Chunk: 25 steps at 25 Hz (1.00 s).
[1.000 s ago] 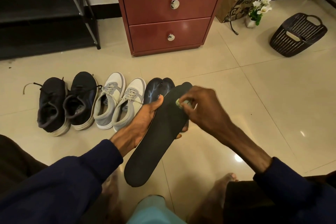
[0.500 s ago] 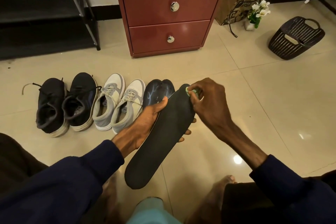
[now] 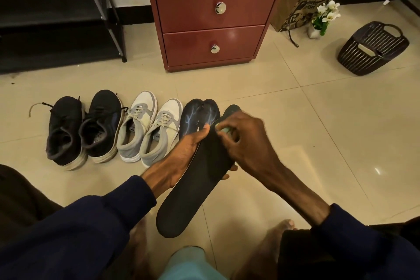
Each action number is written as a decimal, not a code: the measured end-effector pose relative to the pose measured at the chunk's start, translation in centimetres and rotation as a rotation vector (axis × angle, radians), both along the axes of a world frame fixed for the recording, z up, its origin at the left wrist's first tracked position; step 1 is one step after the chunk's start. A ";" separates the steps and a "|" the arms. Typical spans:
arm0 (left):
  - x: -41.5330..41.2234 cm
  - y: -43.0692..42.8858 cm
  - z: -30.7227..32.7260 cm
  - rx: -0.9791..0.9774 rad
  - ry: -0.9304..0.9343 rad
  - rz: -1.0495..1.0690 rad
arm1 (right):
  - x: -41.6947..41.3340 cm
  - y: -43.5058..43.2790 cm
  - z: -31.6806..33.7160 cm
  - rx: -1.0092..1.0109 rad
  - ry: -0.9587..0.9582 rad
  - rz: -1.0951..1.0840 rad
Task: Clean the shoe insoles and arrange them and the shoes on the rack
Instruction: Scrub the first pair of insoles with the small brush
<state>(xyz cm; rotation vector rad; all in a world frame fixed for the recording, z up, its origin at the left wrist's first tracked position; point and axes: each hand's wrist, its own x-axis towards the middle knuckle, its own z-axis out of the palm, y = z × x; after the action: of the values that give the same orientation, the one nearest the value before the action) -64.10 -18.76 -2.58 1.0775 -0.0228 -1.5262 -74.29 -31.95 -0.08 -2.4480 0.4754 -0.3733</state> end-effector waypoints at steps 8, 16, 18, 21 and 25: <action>0.2 0.0 0.7 -0.013 -0.028 0.007 | -0.6 -3.0 -0.1 -0.096 -0.015 -0.186; 0.3 0.0 0.5 -0.058 0.032 -0.006 | -0.6 -4.1 0.5 -0.106 0.001 -0.211; 0.4 0.0 0.4 -0.036 0.016 0.020 | -0.8 -2.4 0.2 -0.057 0.021 -0.097; 0.4 0.1 0.1 -0.017 -0.010 0.050 | -1.0 0.0 0.6 0.030 0.178 0.171; 0.2 0.0 0.9 -0.063 0.004 0.016 | -0.7 -3.6 0.6 -0.085 0.074 -0.143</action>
<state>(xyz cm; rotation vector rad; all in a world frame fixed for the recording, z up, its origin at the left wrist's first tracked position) -63.89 -18.80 -1.71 1.0227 -0.0587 -1.5035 -75.02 -35.59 0.49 -2.5242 0.6810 -0.3701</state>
